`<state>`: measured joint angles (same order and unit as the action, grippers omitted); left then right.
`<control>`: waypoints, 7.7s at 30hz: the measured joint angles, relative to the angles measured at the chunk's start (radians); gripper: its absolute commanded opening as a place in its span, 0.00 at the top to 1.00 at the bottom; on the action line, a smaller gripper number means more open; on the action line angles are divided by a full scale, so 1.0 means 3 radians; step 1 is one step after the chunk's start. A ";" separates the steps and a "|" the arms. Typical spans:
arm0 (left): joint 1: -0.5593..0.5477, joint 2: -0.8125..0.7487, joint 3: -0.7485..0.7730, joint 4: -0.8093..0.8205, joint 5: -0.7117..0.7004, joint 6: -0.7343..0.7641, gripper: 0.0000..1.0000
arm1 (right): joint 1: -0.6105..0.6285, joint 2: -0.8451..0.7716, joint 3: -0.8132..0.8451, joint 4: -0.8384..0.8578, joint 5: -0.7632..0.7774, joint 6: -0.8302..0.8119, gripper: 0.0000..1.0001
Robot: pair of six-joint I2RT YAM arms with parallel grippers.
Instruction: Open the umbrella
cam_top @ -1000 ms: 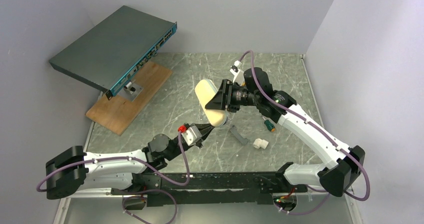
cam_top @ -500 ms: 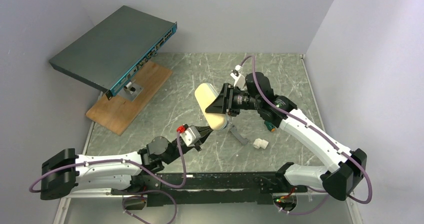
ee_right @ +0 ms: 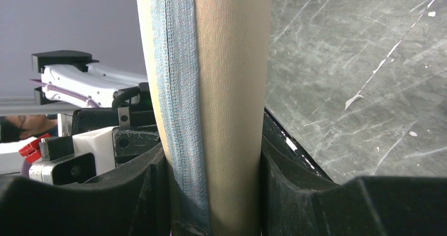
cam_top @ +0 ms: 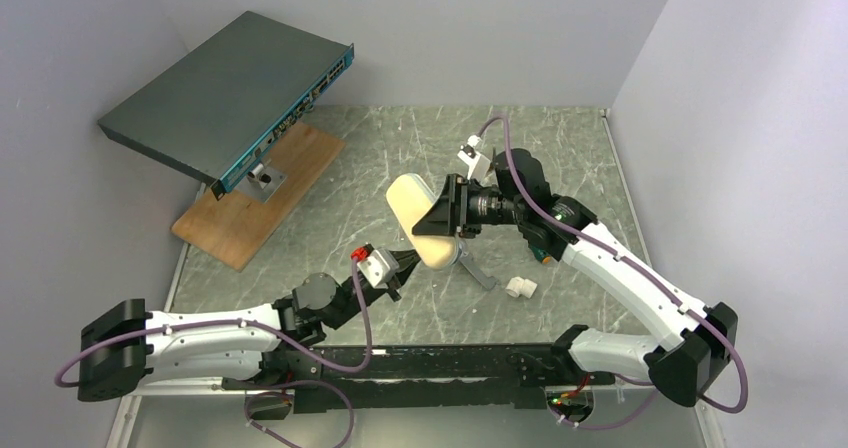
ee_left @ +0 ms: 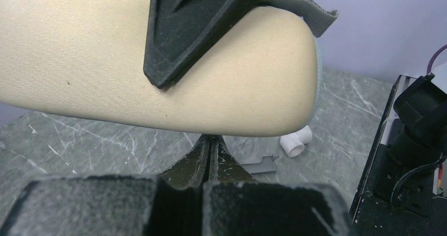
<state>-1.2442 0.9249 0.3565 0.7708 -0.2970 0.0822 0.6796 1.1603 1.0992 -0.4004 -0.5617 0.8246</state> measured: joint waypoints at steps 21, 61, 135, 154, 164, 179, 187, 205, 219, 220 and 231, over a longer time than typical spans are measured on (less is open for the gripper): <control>-0.0005 -0.0427 -0.0055 -0.0483 -0.0413 0.0281 1.00 | 0.0023 -0.0173 -0.0244 -0.0025 -0.0314 -0.0198 1.00; 0.0319 -0.0827 -0.0055 -0.0974 -0.0373 0.0909 1.00 | 0.0050 -0.0336 -0.0390 -0.0245 -0.0528 -0.0497 1.00; 0.0938 -0.0403 0.1629 -0.4245 0.0841 0.3302 1.00 | 0.0430 0.0679 0.0055 -0.0814 -0.0566 -0.1504 1.00; 0.0965 -0.0273 0.1898 -0.4836 0.0908 0.3451 1.00 | 0.0530 0.1239 0.0509 -0.1066 -0.0694 -0.1551 1.00; 0.0922 -0.0203 0.1898 -0.4840 0.0898 0.3440 1.00 | 0.0567 0.1523 0.0811 -0.1311 -0.0689 -0.1545 1.00; 0.0820 -0.0221 0.1898 -0.4857 0.0904 0.3316 1.00 | 0.0596 0.1756 0.1022 -0.1387 -0.0707 -0.1532 1.00; 0.0764 -0.0257 0.1898 -0.4812 0.0940 0.3237 1.00 | 0.0600 0.1892 0.1150 -0.1382 -0.0701 -0.1508 1.00; 0.0657 -0.1024 0.1713 -0.3520 0.0710 0.2249 0.35 | 0.0567 0.1973 0.1030 -0.1325 -0.0328 -0.1225 1.00; 0.0654 -0.1328 0.1573 -0.4098 0.0008 -0.0444 0.21 | 0.0354 0.1464 0.0468 -0.0459 -0.0202 -0.0546 1.00; 0.0654 -0.1315 0.1573 -0.4166 -0.0028 -0.0613 0.19 | 0.0322 0.1441 0.0421 -0.0359 -0.0202 -0.0474 1.00; 0.0656 -0.0926 0.1586 -0.4754 -0.0262 -0.1653 0.04 | -0.0403 0.1579 0.0014 0.0596 -0.0422 0.0278 1.00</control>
<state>-1.0473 0.6472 0.8322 -0.6556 -0.3756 -0.4137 0.5587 1.6341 1.1034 -0.2214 -0.6884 0.9081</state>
